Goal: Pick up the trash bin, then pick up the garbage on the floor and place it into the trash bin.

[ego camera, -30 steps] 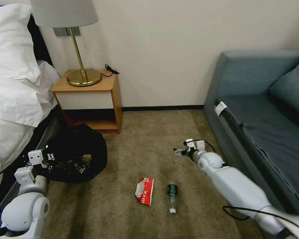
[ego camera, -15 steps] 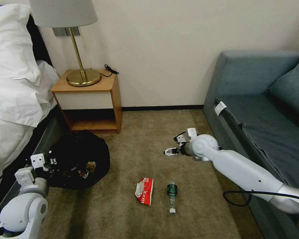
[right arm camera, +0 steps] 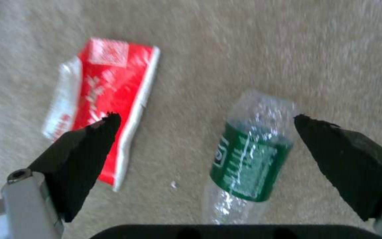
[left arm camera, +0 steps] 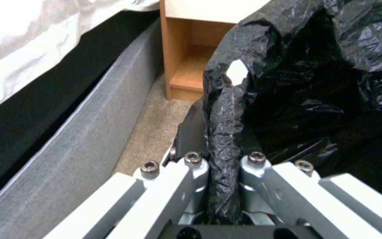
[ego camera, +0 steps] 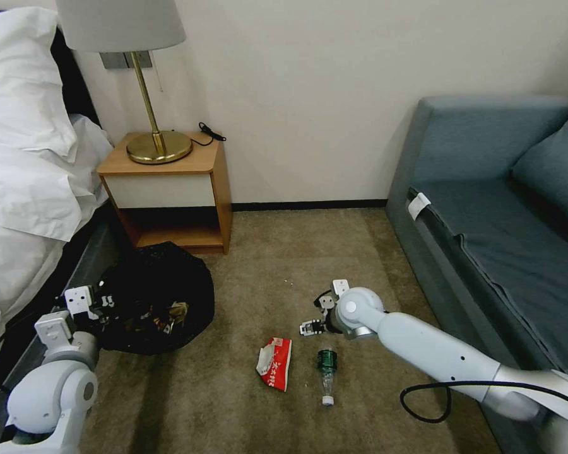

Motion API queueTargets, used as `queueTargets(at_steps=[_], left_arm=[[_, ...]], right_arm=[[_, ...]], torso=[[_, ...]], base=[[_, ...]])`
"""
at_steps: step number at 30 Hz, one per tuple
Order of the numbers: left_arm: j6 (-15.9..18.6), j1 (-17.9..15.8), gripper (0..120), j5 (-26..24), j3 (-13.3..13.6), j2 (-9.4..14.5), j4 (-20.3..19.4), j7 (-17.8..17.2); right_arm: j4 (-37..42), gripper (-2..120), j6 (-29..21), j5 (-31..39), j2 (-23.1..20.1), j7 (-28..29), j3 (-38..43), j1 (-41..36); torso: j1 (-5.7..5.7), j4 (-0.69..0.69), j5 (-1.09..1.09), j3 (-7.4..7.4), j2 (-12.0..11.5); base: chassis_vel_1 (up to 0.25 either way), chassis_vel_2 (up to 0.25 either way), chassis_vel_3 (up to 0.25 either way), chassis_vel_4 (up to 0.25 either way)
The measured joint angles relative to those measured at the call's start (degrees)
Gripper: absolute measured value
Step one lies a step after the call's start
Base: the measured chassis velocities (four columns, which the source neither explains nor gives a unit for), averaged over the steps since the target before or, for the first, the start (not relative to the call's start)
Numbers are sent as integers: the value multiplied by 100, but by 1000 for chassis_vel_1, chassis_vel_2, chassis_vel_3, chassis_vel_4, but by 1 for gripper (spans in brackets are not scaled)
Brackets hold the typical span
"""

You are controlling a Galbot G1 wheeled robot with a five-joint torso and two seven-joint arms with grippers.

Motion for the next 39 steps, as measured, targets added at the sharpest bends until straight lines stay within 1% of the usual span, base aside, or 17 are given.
queueTargets(at_steps=[9, 12, 22, 24, 34, 35, 36, 37, 38, 39], left_arm=[[-57, 2, 2, 52, 17, -34, 0, 3], [-95, 31, 2, 65, 16, -52, 5, 9], [-192, 75, 2, 66, 11, -36, 49, 30], [-229, 89, 2, 66, 10, -36, 70, 34], [-263, 89, 2, 59, 0, -34, 109, 40], [-265, 85, 2, 58, 0, -36, 118, 41], [-267, 78, 2, 58, 0, -39, 126, 40], [-268, 74, 2, 58, 3, -42, 131, 41], [-268, 74, 2, 58, 3, -42, 131, 41], [-270, 72, 2, 58, 13, -47, 133, 42]], right_arm=[[-258, 100, 10, -317, 19, -105, 26, -192], [-402, 100, 12, -483, 114, -186, 39, -300], [-704, 100, 16, -853, 235, -392, 43, -462], [-882, 100, 17, -972, 302, -485, 56, -502], [-1203, 100, 19, -1230, 491, -670, 43, -557], [-1244, 99, 19, -1280, 509, -732, 44, -577], [-1279, 94, 19, -1331, 515, -795, 48, -597], [-1296, 92, 19, -1354, 514, -824, 53, -609], [-1296, 92, 19, -1354, 514, -824, 53, -609], [-1306, 88, 19, -1374, 508, -852, 64, -623]], torso=[[0, 0, -1, 0, 0], [0, 1, 0, 0, 0], [0, 0, 0, 0, 0], [0, 0, 0, 0, 0], [0, 1, 0, 0, 0], [0, 1, 0, 0, 0], [0, 1, 0, 0, 0], [0, 1, 0, 0, 0], [0, 1, 0, 0, 0], [0, 0, 0, 0, 0]], base=[[0, 0, 0, 0], [0, 0, 0, 0], [0, 0, 0, 0], [0, 0, 0, 0], [0, 0, 0, 0], [0, 0, 0, 0], [0, 0, 0, 0], [0, 0, 0, 0], [0, 0, 0, 0], [0, 0, 0, 0]])
